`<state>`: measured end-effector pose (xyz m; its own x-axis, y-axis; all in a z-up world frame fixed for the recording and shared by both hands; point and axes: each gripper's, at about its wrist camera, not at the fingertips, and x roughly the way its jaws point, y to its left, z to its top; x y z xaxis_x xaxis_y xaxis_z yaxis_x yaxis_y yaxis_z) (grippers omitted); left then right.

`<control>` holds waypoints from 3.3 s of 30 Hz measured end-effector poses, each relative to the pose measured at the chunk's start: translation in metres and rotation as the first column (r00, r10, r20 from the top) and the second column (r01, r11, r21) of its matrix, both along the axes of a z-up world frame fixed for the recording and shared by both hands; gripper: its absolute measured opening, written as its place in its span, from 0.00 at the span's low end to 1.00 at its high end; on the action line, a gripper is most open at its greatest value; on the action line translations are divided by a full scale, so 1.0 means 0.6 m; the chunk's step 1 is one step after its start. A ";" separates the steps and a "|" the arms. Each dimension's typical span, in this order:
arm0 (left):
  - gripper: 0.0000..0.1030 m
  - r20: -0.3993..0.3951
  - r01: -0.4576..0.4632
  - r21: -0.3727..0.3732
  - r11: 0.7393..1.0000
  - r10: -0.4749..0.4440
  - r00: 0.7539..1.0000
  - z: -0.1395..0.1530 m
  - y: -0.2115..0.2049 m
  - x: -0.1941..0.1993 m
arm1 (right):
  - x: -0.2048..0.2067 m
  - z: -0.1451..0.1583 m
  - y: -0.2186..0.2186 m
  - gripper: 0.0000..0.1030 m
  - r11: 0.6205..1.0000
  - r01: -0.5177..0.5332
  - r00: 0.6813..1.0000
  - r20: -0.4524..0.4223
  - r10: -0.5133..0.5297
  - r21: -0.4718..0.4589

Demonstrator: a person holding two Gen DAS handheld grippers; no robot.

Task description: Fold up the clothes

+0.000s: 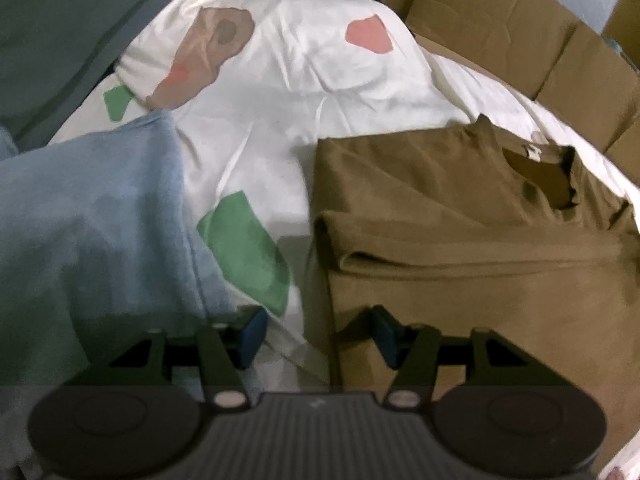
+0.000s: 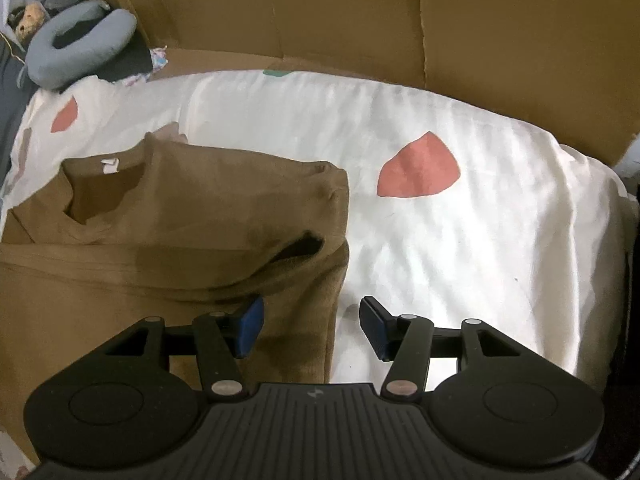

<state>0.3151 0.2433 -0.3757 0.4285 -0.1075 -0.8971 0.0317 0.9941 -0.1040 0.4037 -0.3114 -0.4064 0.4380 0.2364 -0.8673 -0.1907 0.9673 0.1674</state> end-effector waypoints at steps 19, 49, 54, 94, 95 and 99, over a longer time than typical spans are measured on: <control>0.55 0.118 0.030 0.043 0.999 -0.035 0.992 0.004 -0.011 0.072 | 0.058 -0.010 0.019 0.57 0.999 0.026 0.997 0.078 -0.025 -0.019; 0.08 0.164 0.027 -0.038 0.999 -0.020 0.986 0.005 -0.002 0.069 | 0.055 -0.014 -0.006 0.19 1.000 0.011 0.997 0.083 -0.013 0.025; 0.05 0.181 0.024 -0.040 0.999 -0.016 0.983 0.017 -0.001 0.062 | 0.053 0.000 0.001 0.04 1.000 -0.019 0.995 0.103 0.019 -0.005; 0.05 0.275 0.044 -0.011 0.999 -0.039 0.961 0.057 0.009 0.157 | 0.144 0.062 0.027 0.03 0.994 0.064 0.977 0.209 -0.045 -0.086; 0.05 0.271 0.044 -0.009 0.999 -0.040 0.962 0.054 0.008 0.160 | 0.147 0.059 0.028 0.03 0.994 0.066 0.978 0.204 -0.047 -0.090; 0.05 0.265 0.044 -0.007 0.999 -0.040 0.963 0.047 0.007 0.173 | 0.160 0.045 0.031 0.03 0.991 0.069 0.982 0.181 -0.048 -0.113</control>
